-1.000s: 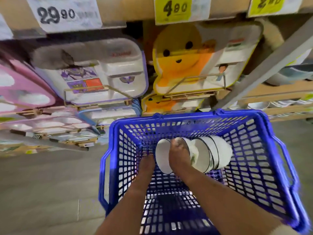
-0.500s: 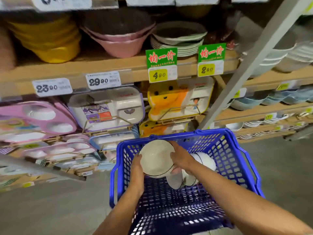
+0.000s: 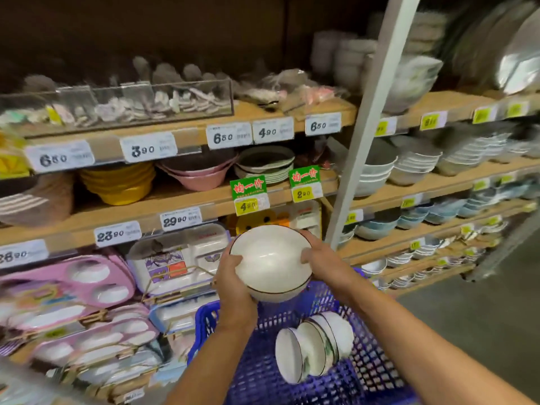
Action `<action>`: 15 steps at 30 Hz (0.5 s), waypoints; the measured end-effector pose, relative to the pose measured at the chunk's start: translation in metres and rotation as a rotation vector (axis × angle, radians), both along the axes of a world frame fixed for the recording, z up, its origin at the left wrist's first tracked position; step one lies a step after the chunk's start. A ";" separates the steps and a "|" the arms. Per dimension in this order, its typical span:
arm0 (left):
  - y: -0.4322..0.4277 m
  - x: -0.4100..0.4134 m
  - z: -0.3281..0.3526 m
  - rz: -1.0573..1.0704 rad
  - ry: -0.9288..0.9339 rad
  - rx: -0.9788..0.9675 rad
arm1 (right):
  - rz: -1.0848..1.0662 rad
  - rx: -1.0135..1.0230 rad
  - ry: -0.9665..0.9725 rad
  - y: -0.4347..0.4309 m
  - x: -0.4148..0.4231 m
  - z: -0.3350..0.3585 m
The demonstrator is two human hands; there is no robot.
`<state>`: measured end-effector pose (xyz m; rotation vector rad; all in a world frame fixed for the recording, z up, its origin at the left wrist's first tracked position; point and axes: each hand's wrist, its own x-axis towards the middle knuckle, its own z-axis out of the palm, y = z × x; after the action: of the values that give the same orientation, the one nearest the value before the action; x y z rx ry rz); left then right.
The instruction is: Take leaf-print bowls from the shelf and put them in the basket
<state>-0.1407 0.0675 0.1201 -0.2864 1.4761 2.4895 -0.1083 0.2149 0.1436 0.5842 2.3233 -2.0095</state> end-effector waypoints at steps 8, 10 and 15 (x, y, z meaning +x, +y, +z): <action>0.076 0.038 0.082 -0.078 0.055 0.092 | -0.366 -0.479 0.369 0.048 0.059 0.064; 0.102 0.053 0.097 -0.110 0.106 0.107 | -0.444 -0.461 0.407 0.069 0.076 0.076; 0.168 0.095 0.114 -0.195 0.125 0.092 | -0.615 -0.401 0.449 0.126 0.124 0.100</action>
<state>-0.0461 0.2356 0.2340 0.0294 1.3573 2.4465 0.0153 0.3406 0.2432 0.9912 1.9690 -3.0611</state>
